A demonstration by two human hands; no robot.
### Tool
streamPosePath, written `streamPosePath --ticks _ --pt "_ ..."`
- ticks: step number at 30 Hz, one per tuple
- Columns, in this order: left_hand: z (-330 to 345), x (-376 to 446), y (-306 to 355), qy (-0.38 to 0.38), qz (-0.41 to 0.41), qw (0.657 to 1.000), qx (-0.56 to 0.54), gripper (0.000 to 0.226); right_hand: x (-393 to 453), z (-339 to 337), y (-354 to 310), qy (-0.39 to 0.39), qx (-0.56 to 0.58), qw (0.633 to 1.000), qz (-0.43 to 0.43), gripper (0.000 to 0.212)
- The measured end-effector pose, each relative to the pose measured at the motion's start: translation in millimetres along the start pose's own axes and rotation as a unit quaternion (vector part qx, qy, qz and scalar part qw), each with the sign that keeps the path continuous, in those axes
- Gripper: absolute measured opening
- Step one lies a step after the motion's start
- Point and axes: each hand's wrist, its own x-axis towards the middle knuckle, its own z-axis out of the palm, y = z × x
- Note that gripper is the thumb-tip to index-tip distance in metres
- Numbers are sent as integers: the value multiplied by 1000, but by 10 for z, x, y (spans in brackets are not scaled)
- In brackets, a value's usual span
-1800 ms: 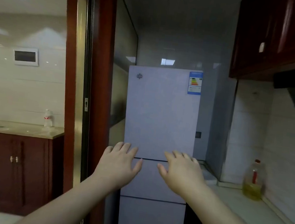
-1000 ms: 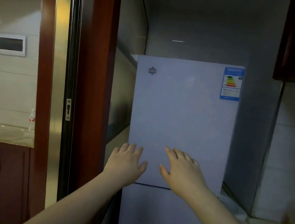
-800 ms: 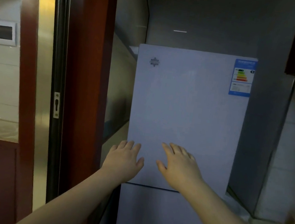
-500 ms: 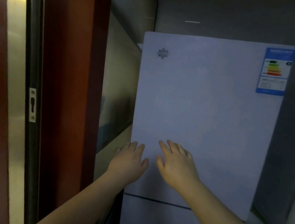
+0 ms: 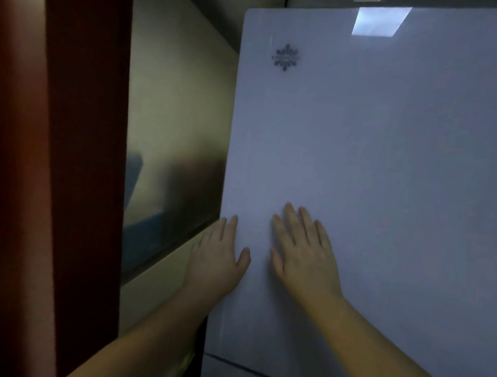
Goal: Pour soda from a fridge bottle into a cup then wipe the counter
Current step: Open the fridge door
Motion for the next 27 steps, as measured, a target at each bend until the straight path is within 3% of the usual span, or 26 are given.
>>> streamPosePath --ticks 6,11,15,19,23,27 --pt "229 170 -59 32 -56 997 -31 91 40 312 115 17 -43 999 -27 76" --pt "359 330 -130 22 -103 980 -168 97 44 401 165 32 -52 997 -41 98" --pt "400 343 -144 7 -106 953 -285 88 40 435 150 36 -58 997 -39 105" --pt "417 385 -190 -8 -139 940 -313 96 32 440 136 42 -60 997 -38 106" --pt "388 427 -220 -32 -144 943 -298 77 27 433 86 41 -53 997 -22 106" --pt "345 386 -170 -36 -149 943 -295 74 14 425 30 38 -55 998 -5 108"
